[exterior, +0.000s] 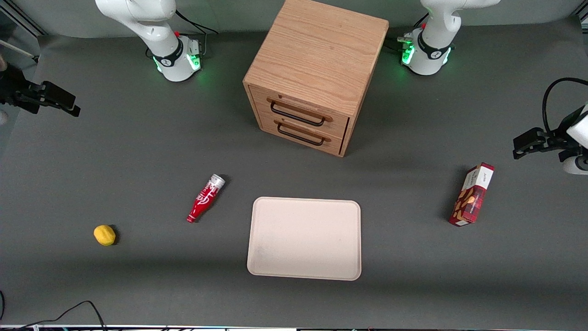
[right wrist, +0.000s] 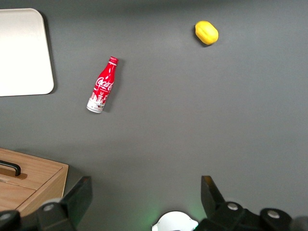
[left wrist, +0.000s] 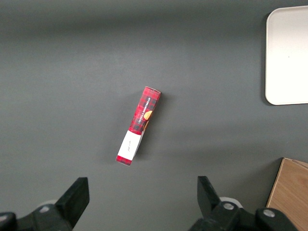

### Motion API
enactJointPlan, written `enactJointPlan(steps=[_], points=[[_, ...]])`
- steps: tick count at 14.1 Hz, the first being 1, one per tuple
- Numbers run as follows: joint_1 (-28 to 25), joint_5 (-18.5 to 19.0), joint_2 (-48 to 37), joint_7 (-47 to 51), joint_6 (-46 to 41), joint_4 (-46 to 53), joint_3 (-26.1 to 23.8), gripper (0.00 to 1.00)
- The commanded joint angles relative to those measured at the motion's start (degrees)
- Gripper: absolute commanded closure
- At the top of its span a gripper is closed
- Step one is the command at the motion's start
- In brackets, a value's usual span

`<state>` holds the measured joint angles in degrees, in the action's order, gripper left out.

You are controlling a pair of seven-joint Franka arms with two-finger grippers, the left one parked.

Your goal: Open upper drawer

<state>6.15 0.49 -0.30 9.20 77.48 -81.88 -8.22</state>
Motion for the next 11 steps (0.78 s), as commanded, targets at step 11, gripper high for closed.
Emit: enactJointPlan(steps=[11], points=[[-0.62,-0.57,4.95,0.65,-0.75,7.15,-3.28,0.0]])
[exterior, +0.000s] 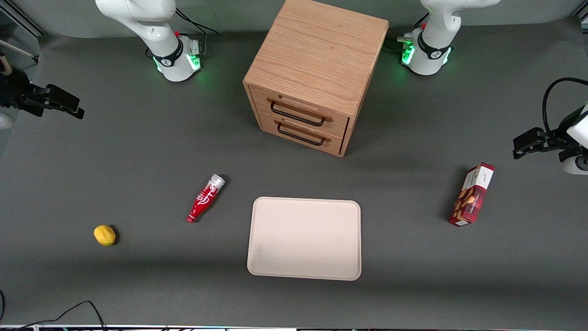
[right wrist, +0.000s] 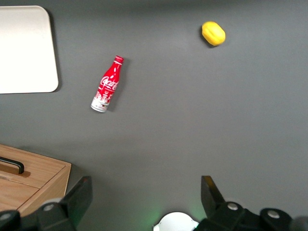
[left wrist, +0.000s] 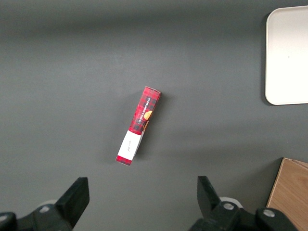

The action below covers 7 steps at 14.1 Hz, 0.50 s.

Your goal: Open upper drawer

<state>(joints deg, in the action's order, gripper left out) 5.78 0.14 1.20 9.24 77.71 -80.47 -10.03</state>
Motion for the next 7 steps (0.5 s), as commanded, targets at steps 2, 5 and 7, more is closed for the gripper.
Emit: enactJointPlan(steps=[2,5,7], points=[[-0.42,-0.58,5.65,-3.75,-0.98,8.92,-5.15,0.0],[-0.42,-2.06,7.93,-9.06,1.2,9.98,-13.67,0.0],[-0.5,-7.5,11.17,-9.49,6.38,9.72,-18.25,0.0]])
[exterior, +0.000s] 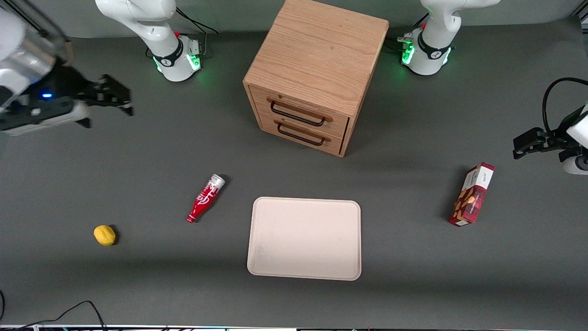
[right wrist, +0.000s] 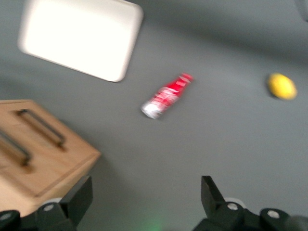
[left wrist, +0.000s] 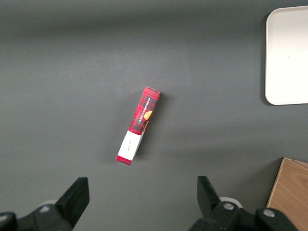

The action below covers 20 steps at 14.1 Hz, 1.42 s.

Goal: Open upper drawer
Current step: 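Move the right gripper to the upper drawer's black handle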

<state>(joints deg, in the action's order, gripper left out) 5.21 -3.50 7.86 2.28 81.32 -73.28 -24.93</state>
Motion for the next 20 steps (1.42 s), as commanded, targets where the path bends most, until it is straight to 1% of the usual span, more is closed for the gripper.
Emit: enactJointPlan(steps=[1,2,4,7,9,11,13,15,17,20], points=[[-0.28,-5.71,6.71,-2.63,4.88,2.44,-6.67,0.0],[-0.55,-6.25,9.08,-2.55,6.03,2.44,-10.01,0.0],[-1.25,-6.17,13.3,-2.37,8.58,2.44,-14.68,0.0],[-4.14,-5.82,19.46,-2.37,10.69,2.35,-17.33,0.0],[-6.43,-4.76,22.27,-1.94,10.79,1.91,-17.52,0.0],[-8.36,-4.67,24.3,-1.76,11.4,0.95,-17.52,0.0],[-8.9,-4.58,24.57,-1.76,14.72,-2.73,-17.52,0.0],[-9.69,-3.19,24.83,-1.67,18.24,-6.42,-17.52,0.0],[-10.3,-2.31,25.62,-1.32,19.83,-8.37,-17.52,0.0],[-11.27,1.38,27.91,3.16,21.25,-9.52,-18.74,0.0]])
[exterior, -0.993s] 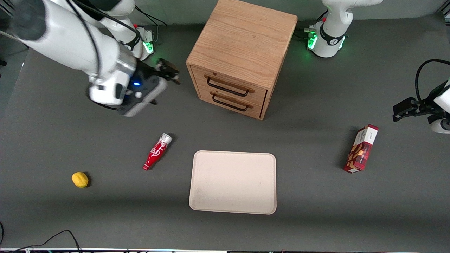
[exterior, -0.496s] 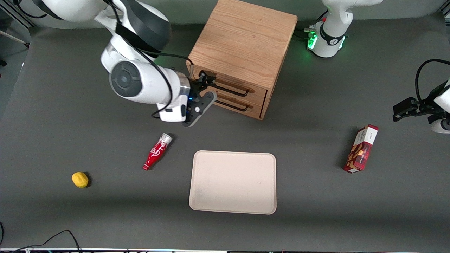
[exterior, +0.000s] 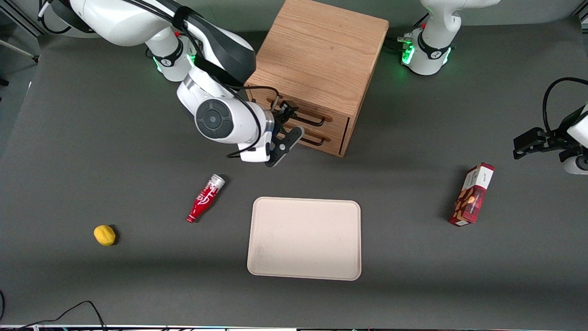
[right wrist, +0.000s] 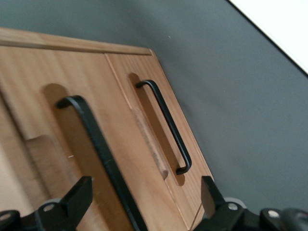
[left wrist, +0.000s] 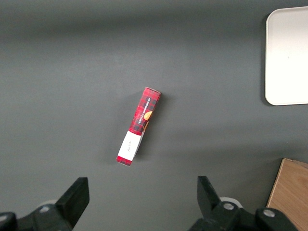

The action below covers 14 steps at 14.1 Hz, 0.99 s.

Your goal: Open upper drawer

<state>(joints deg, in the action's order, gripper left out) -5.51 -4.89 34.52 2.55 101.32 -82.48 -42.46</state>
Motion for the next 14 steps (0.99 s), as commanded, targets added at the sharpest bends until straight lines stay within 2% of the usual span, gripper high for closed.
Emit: enactJointPlan(steps=[1,7,14], points=[[-0.56,3.13,1.78,3.07,1.25,-0.4,-1.83,0.0],[-0.38,2.78,1.96,4.21,1.17,-0.49,-2.89,0.0],[-0.47,4.63,2.66,4.22,2.57,-1.63,-2.89,0.0]])
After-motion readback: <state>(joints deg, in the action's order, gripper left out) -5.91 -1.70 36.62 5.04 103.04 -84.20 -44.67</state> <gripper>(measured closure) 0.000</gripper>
